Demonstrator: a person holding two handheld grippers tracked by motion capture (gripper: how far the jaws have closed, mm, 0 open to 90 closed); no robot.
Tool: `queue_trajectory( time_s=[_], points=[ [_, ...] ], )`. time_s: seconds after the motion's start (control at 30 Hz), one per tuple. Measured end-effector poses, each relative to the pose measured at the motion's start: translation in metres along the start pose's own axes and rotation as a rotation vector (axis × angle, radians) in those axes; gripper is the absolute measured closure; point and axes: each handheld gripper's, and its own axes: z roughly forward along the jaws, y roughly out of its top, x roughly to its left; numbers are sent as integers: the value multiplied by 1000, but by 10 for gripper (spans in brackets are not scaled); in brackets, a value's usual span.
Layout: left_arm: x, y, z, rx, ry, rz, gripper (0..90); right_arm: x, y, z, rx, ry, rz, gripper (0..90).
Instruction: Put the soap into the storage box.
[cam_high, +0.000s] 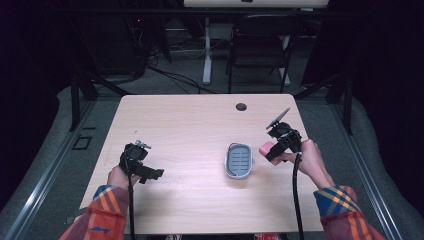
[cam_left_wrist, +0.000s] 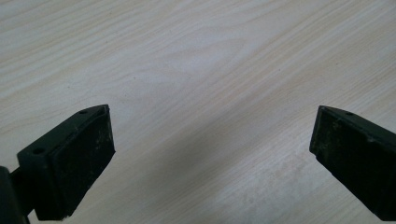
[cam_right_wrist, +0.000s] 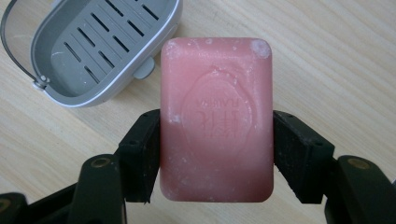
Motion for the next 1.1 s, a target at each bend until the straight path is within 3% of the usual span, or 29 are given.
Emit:
queue_trajectory(
  time_s=[0.67,1.1],
  points=[
    [0,1,2,-9,-1,-12,0,8,14,-5,-1,12,-26,371],
    [-2,5,3,-9,-13,3,0,18,23,-8,-4,7,-51,371]
  ],
)
